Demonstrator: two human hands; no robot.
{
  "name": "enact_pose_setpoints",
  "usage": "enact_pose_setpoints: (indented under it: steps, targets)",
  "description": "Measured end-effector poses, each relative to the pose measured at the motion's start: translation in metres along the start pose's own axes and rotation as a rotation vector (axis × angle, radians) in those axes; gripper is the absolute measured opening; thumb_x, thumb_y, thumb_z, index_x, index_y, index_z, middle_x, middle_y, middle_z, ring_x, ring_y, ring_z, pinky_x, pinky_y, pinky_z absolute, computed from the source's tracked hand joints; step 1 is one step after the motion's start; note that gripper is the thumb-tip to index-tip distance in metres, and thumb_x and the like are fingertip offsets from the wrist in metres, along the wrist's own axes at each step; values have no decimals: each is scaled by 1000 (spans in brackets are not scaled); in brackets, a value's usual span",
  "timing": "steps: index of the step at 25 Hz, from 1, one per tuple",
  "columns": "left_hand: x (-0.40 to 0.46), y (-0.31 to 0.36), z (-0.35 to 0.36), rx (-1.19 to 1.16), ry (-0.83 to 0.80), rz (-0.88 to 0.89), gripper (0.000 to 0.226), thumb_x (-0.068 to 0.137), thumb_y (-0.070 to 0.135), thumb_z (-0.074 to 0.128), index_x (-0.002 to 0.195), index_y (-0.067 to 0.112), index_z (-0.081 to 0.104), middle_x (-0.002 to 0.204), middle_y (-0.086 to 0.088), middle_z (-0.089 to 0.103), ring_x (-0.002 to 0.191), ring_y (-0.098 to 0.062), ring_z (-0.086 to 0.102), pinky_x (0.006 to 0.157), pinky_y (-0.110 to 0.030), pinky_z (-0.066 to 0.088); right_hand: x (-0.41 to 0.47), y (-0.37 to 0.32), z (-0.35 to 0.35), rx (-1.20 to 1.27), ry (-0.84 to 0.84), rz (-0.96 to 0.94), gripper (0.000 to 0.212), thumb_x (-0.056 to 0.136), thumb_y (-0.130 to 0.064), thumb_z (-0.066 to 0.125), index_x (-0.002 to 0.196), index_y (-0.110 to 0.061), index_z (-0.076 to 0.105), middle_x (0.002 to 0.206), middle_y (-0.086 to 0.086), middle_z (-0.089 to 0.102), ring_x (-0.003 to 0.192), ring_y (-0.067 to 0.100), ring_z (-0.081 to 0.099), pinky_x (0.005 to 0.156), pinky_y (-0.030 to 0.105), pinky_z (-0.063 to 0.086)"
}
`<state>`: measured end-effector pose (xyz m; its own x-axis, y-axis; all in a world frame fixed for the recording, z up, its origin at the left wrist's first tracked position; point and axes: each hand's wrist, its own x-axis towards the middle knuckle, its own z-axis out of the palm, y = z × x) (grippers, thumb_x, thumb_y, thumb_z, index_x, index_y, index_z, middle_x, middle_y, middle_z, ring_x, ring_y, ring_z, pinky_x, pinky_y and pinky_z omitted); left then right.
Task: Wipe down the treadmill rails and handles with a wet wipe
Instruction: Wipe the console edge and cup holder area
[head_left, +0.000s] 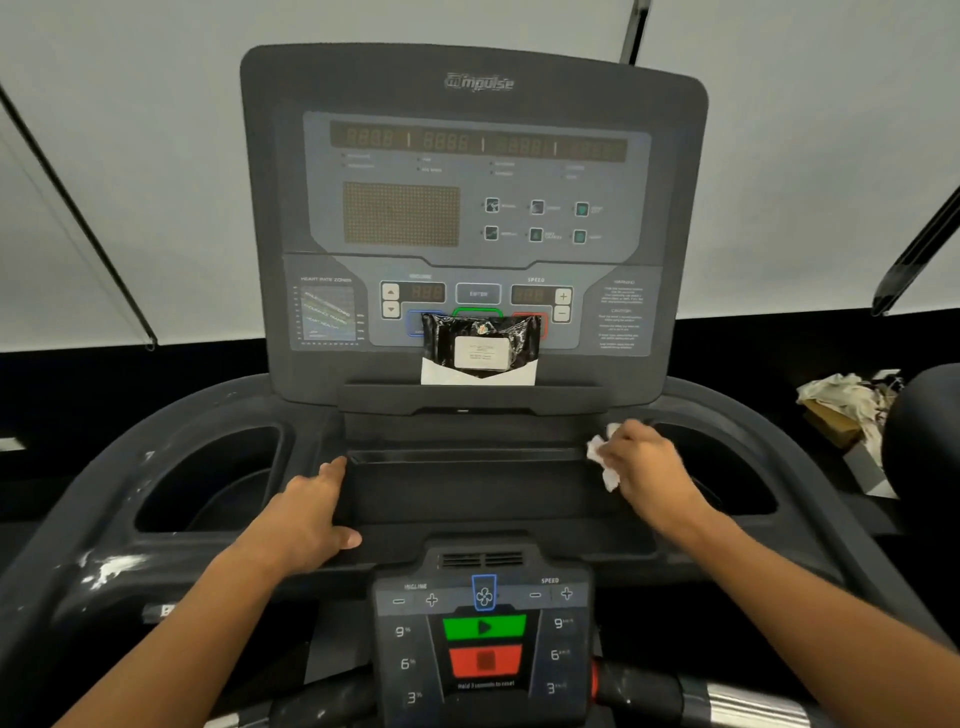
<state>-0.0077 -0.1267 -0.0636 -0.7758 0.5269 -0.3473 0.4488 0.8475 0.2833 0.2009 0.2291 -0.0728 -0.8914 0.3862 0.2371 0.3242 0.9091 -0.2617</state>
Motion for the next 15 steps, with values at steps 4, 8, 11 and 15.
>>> enact_pose_setpoints:
  steps: [4,8,11,15]
  targets:
    - [4,3,0,49,-18,-10,110,78,35,81,157,24,5,153,-9,39,132,-29,47,108,-43,41,10,11,16,257,145,327,11,90,-2,68,92,-5,79,98,7,71,91,17,63,80,7,35]
    - [3,6,0,74,-12,6,105,80,33,79,157,24,8,161,-8,25,141,-32,34,112,-43,35,53,19,17,329,130,481,21,96,-12,62,90,1,77,93,19,73,98,34,65,79,23,39]
    - [-2,6,2,36,-4,21,97,84,29,76,157,22,12,164,-9,17,145,-34,27,113,-43,31,26,16,17,182,85,275,19,95,-11,63,108,-6,76,115,15,69,109,33,63,96,27,40]
    - [-15,6,4,6,31,53,82,91,31,68,156,15,21,165,-8,8,150,-31,15,117,-43,24,-36,9,5,104,34,7,22,80,4,75,95,-12,79,102,4,71,92,33,68,88,35,49]
